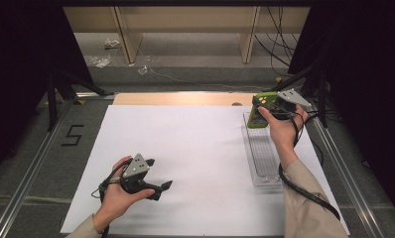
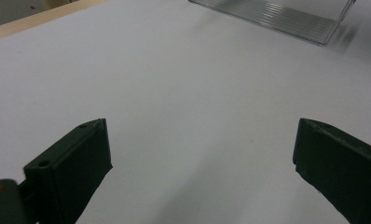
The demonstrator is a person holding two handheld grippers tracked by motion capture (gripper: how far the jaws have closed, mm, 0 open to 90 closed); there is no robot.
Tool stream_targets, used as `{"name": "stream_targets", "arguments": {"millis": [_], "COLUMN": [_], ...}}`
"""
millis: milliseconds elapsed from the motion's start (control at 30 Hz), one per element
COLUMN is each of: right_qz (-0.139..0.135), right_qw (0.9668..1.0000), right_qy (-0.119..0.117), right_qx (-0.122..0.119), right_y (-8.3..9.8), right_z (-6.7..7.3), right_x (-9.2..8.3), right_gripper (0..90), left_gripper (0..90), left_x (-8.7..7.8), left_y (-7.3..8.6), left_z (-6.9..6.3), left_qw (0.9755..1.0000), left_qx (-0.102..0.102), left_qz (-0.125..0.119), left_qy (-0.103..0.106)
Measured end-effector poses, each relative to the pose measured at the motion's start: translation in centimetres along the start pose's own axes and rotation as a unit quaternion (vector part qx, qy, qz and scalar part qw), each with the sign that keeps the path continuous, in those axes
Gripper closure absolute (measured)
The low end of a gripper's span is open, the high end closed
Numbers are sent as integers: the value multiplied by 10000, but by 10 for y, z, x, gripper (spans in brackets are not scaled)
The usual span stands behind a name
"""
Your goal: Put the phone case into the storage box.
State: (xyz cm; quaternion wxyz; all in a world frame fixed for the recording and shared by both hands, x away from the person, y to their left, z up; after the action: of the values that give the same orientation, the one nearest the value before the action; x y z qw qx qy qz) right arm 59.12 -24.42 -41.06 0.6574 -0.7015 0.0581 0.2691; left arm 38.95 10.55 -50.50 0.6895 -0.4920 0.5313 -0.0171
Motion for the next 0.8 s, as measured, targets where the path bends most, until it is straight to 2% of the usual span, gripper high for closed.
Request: {"name": "stream_targets", "arguments": {"millis": [800], "right_qz": [110], "right_qw": [9999], "right_qy": [83], "right_qx": [-6], "right_y": [0], "right_z": [-2], "right_x": [12], "right_gripper": [169], "left_gripper": [36], "left_x": [0], "left_y": [0], "left_z": [0], "left_qw": [10000], "left_qx": [6], "left_qz": [10], "left_qy": [-2]}}
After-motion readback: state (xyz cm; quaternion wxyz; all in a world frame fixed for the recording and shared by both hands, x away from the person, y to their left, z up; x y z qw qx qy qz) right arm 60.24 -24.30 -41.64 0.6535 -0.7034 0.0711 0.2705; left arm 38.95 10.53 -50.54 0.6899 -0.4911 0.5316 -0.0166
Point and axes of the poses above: each handheld gripper's, and its own axes: x roughly forward along the jaws, y roughly out of its underside, z roughly to its left, the point moved 9 cm from there along x, roughly forward along the jaws, and after that the axes turned 15 degrees about z, right-handed, at the moved point
